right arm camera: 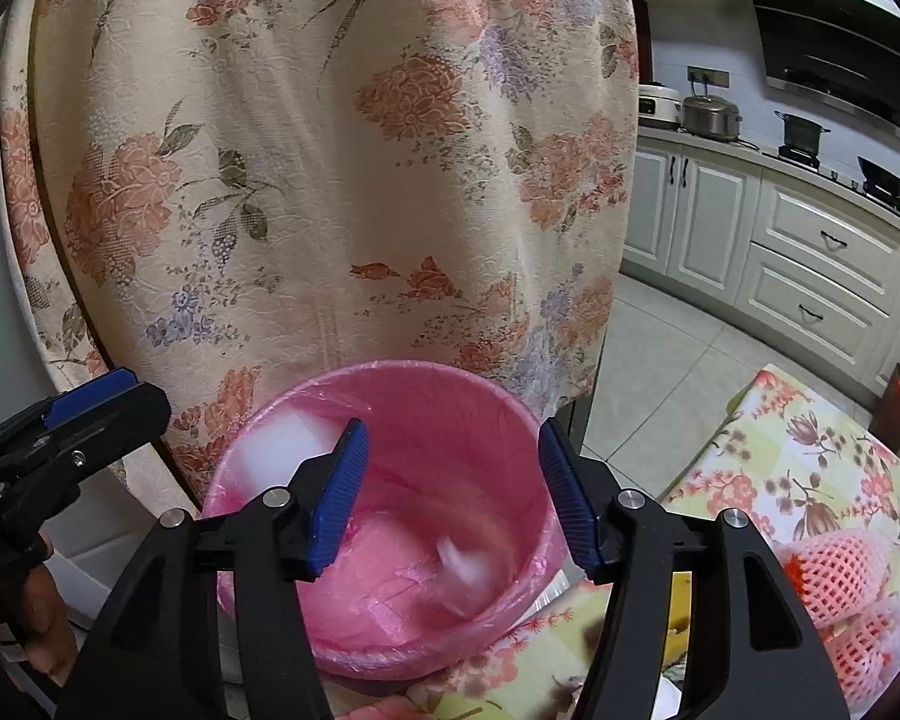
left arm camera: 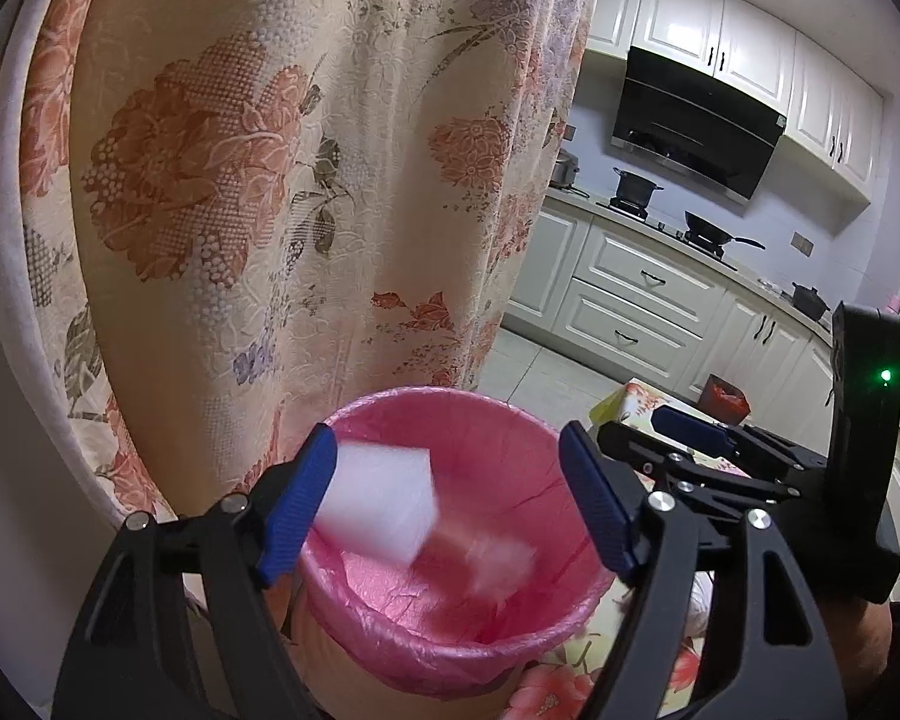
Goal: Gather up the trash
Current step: 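Open both tools over the pink bin and return them to the table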
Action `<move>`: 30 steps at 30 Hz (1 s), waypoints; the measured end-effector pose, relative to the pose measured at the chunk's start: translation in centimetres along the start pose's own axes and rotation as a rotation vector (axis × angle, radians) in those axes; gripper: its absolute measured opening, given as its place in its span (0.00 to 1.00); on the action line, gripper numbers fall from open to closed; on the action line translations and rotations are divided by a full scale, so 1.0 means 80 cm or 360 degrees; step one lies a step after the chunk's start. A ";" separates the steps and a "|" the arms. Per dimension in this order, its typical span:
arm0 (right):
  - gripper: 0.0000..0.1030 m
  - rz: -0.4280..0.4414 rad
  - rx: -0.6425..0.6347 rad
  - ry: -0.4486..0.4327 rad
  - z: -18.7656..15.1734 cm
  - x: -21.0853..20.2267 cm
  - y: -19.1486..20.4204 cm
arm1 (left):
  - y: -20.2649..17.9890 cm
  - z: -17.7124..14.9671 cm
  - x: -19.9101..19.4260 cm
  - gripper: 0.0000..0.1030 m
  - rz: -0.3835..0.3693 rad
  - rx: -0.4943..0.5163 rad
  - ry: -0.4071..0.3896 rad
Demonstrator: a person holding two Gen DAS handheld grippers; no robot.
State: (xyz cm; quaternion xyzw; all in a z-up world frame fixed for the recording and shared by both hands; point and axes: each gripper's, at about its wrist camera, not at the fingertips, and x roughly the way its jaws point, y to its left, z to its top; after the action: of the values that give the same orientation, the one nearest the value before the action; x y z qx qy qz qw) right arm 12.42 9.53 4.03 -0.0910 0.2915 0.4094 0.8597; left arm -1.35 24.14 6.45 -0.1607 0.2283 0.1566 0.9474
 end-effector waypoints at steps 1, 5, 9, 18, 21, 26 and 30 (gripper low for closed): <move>0.55 -0.0007 0.0003 -0.0004 -0.001 -0.002 -0.002 | -0.001 0.000 -0.001 0.72 -0.0001 0.0001 -0.0002; 0.58 -0.0038 0.0017 -0.0019 -0.008 -0.017 -0.010 | -0.008 -0.002 -0.004 0.72 -0.0014 0.0014 0.0001; 0.59 -0.0082 0.0036 -0.0034 -0.018 -0.037 -0.021 | -0.022 -0.005 -0.009 0.72 -0.0045 0.0043 0.0000; 0.63 -0.0235 0.0119 -0.0058 -0.056 -0.097 -0.066 | -0.068 -0.017 -0.014 0.72 -0.0134 0.0102 0.0032; 0.64 -0.0298 0.0163 -0.0055 -0.074 -0.119 -0.088 | -0.089 -0.023 -0.017 0.73 -0.0172 0.0132 0.0038; 0.66 -0.0389 0.0220 -0.0047 -0.102 -0.148 -0.117 | -0.124 -0.039 -0.019 0.76 -0.0228 0.0172 0.0060; 0.68 -0.0457 0.0277 -0.0032 -0.129 -0.172 -0.144 | -0.152 -0.049 -0.016 0.76 -0.0276 0.0206 0.0087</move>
State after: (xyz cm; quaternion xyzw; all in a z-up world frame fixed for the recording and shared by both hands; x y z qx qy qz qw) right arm 9.97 -10.97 2.63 -0.0528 0.3013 0.2563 0.9169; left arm 0.59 11.42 6.63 -0.1225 0.2489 0.0545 0.9592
